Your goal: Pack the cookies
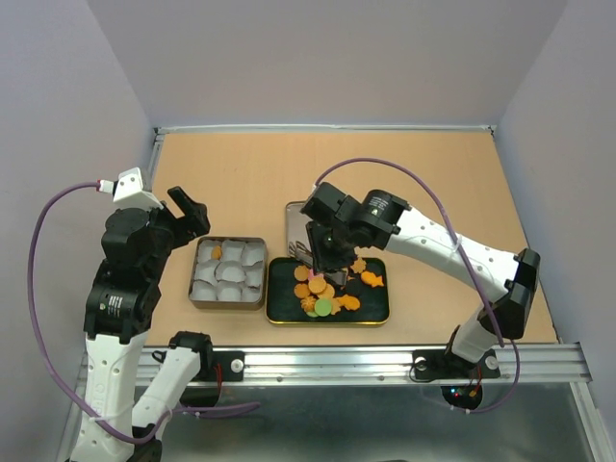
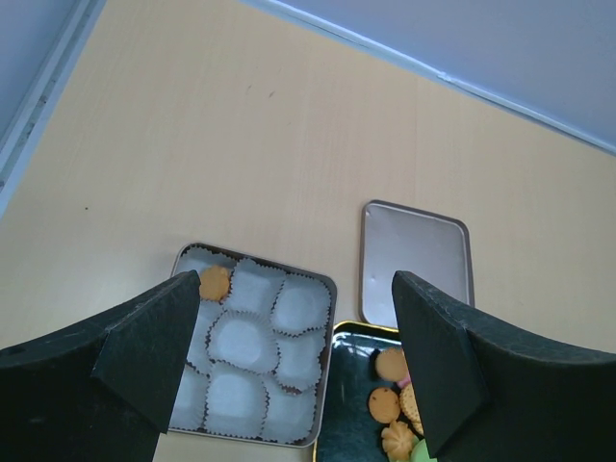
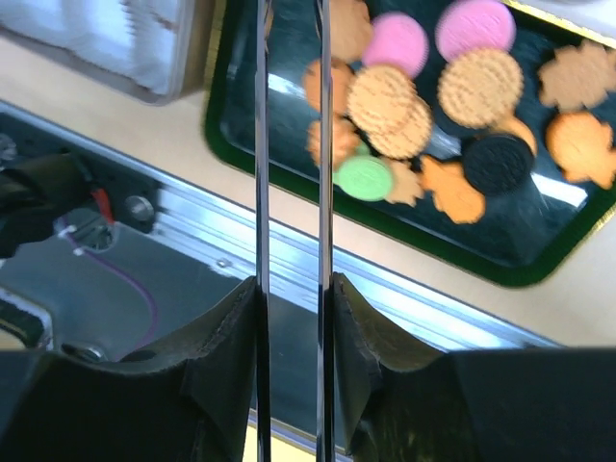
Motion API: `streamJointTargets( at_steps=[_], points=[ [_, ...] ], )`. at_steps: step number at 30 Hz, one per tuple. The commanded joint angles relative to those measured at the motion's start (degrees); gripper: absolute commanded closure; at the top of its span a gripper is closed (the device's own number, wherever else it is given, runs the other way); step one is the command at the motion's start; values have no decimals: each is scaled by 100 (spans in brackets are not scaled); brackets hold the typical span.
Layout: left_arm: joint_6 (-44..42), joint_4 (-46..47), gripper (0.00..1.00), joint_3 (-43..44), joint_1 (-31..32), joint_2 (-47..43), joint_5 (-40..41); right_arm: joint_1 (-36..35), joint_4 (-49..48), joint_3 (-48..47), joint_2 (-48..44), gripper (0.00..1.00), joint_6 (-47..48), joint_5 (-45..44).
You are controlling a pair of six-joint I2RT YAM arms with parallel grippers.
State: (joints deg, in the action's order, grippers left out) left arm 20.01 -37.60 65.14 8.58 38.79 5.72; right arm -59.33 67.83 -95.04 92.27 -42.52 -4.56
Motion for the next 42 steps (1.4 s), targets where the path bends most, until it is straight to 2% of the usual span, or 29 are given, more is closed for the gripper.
streamJointTargets(
  at_steps=[1,7,10,19,26,42],
  points=[
    [-85,131,8,130,12,6,88,-96,-393,-909,177,61,349,420],
    [-76,95,8,235,21,50,114,-263,-341,-2410,1196,63,614,869],
    [-120,43,8,323,21,68,149,-272,-262,-2589,1399,63,579,843],
    [-173,-1,8,315,12,68,211,-272,-156,-913,460,58,272,9],
    [-120,104,8,218,21,147,96,-272,-130,99,-147,56,-1,-89],
    [-102,78,8,95,30,33,61,-272,-86,250,239,50,156,-1]
  ],
)
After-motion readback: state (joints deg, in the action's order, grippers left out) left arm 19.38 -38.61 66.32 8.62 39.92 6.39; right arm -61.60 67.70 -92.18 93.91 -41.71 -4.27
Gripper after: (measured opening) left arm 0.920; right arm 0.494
